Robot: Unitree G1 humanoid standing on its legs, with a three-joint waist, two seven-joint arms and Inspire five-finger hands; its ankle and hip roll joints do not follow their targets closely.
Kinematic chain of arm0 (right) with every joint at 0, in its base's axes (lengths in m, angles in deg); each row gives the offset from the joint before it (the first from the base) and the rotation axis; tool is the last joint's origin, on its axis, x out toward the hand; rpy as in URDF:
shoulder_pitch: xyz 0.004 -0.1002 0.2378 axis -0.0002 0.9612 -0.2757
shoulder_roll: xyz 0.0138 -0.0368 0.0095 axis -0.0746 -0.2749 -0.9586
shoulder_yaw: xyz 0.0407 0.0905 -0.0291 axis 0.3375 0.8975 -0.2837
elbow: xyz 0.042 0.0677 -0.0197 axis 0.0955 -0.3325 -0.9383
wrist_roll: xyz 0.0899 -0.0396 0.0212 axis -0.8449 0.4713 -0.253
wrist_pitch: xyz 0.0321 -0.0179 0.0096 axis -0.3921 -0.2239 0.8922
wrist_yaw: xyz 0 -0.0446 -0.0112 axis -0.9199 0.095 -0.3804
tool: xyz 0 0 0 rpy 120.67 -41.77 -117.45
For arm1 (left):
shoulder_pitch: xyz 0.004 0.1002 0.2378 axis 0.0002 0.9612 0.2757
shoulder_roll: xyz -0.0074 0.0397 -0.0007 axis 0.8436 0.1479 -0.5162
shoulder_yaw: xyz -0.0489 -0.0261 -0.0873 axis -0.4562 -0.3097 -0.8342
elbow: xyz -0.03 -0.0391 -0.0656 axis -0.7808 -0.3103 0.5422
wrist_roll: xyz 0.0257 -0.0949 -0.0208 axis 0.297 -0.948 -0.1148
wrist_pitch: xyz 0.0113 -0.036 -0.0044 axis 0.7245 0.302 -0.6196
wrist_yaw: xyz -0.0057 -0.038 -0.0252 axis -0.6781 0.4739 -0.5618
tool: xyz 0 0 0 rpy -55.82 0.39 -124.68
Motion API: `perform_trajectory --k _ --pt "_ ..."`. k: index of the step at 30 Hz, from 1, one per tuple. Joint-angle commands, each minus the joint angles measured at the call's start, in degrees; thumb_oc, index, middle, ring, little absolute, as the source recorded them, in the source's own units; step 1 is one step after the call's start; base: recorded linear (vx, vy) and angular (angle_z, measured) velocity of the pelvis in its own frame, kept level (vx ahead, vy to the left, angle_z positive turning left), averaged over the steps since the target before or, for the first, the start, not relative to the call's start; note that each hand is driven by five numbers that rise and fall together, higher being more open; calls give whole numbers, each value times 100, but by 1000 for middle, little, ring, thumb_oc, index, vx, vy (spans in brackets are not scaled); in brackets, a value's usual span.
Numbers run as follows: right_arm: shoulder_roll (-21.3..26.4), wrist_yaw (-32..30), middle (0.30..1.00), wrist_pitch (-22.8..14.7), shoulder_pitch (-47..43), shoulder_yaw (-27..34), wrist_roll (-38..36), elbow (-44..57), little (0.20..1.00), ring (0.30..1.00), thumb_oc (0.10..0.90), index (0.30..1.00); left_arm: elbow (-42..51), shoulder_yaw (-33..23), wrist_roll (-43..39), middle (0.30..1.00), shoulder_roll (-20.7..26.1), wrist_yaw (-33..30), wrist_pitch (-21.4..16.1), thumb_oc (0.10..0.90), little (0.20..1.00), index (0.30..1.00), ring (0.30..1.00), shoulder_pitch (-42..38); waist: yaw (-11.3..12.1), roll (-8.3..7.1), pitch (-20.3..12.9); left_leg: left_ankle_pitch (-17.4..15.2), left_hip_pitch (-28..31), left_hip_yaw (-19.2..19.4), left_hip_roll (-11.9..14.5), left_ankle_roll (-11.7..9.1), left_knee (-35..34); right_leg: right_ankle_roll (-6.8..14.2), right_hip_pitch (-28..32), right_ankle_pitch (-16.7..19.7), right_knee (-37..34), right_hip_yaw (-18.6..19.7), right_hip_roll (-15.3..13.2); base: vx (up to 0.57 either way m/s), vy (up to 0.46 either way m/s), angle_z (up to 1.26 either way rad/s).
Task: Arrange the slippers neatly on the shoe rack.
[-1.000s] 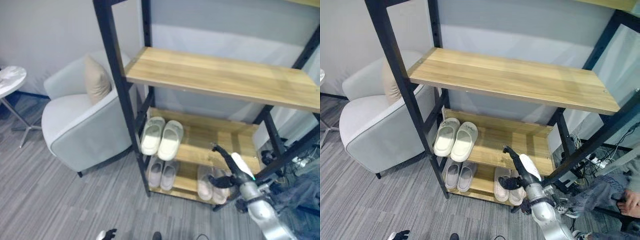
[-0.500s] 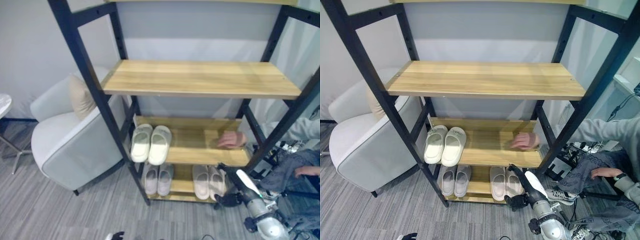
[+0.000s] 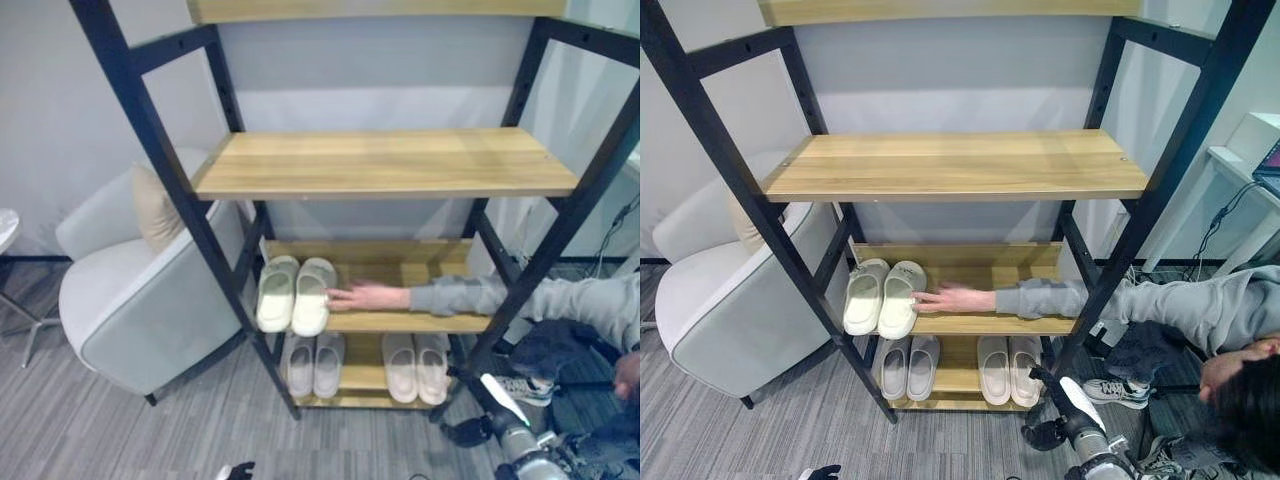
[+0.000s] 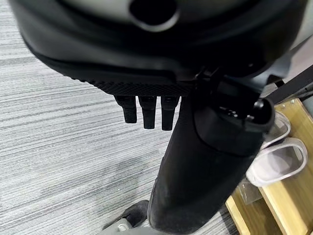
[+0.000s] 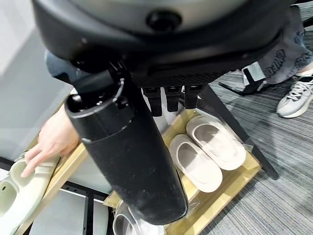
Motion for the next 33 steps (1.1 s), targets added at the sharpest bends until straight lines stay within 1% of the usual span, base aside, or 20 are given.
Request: perform_trajectory --k 1,10,15,27,30,33 --pt "49 -275 900 -429 -579 60 -23 637 900 900 800 900 -254 46 37 900 114 -92 -179 800 900 900 900 -395 199 -47 -128 -609 229 107 301 -310 0 48 -325 -221 122 -220 18 0 0 0" --pt "9 -233 900 -424 -630 -64 15 636 900 900 800 900 -243 74 47 900 146 -87 -182 800 900 900 900 -380 243 -86 -119 -611 226 49 294 -310 0 40 -334 -245 190 -279 7 4 -1 2" --pt "-36 -223 900 -417 -644 -146 24 614 900 900 800 900 -222 78 18 900 172 -101 -177 800 900 900 900 -408 235 -83 -119 -620 241 28 285 -297 0 43 -342 -256 220 -302 -7 0 0 0" --pt "-22 -334 900 -530 -788 -150 125 1061 900 900 800 900 -239 107 90 900 161 -112 -187 800 900 900 900 -381 262 -89 -134 -648 258 39 268 -273 0 59 -355 -238 211 -287 -31 0 0 0" --pt "12 -434 900 -549 -943 -99 157 1142 900 900 800 900 -222 150 140 900 163 -105 -190 800 900 900 900 -386 277 -88 -137 -654 252 38 266 -267 0 64 -364 -231 210 -282 -37 0 0 0" --pt "200 -603 900 -545 -1603 -57 243 1355 900 900 800 900 -215 209 169 900 161 -95 -170 800 900 900 900 -426 342 -112 -137 -644 220 31 263 -264 0 73 -393 -201 190 -286 -37 12 23 0"
